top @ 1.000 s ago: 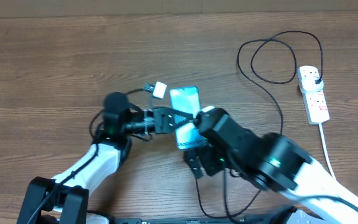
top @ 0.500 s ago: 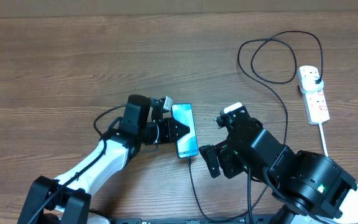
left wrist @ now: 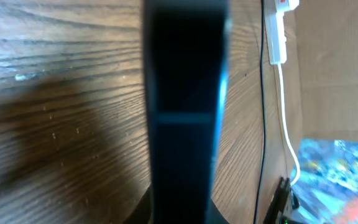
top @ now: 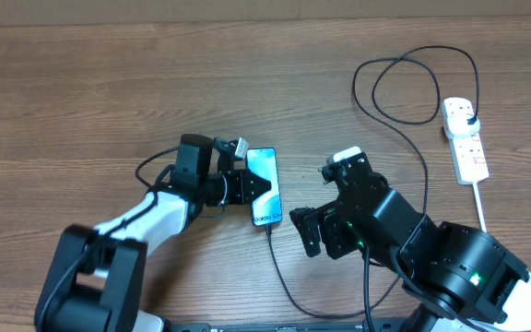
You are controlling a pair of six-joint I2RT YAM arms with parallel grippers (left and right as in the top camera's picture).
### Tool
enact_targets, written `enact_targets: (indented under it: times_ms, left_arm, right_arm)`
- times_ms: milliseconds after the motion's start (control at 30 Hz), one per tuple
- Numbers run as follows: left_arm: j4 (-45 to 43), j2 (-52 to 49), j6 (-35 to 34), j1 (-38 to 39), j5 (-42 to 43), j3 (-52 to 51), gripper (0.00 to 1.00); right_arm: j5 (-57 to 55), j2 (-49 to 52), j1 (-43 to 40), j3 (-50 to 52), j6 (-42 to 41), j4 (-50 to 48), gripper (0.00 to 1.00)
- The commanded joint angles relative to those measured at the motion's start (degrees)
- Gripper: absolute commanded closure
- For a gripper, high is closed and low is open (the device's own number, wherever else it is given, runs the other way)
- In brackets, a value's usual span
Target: Plug charger to phone and switch on socket
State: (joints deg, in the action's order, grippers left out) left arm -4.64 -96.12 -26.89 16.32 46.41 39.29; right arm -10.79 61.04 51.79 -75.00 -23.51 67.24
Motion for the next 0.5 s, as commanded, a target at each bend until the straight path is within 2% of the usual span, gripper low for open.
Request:
enact_targets:
  times_ms: [0, 233, 467]
  left_arm:
    - [-0.94, -3.69, 3.26, -0.66, 7.15, 3.45, 0.92]
    - [-0.90, -11.47, 3.28, -0.66, 7.58, 5.86, 0.91]
    - [0.63, -15.69, 2.49, -0.66, 7.50, 5.86, 0.85]
  right_arm:
    - [-0.74, -0.11, -0.11, -1.53, -0.48, -0.55, 0.00]
    - [-0.72, 1.14, -0.11, -1.53, -0.48, -0.74, 0.00]
    - [-0.70, 4.35, -0.11, -1.53, -0.48, -0.70, 0.00]
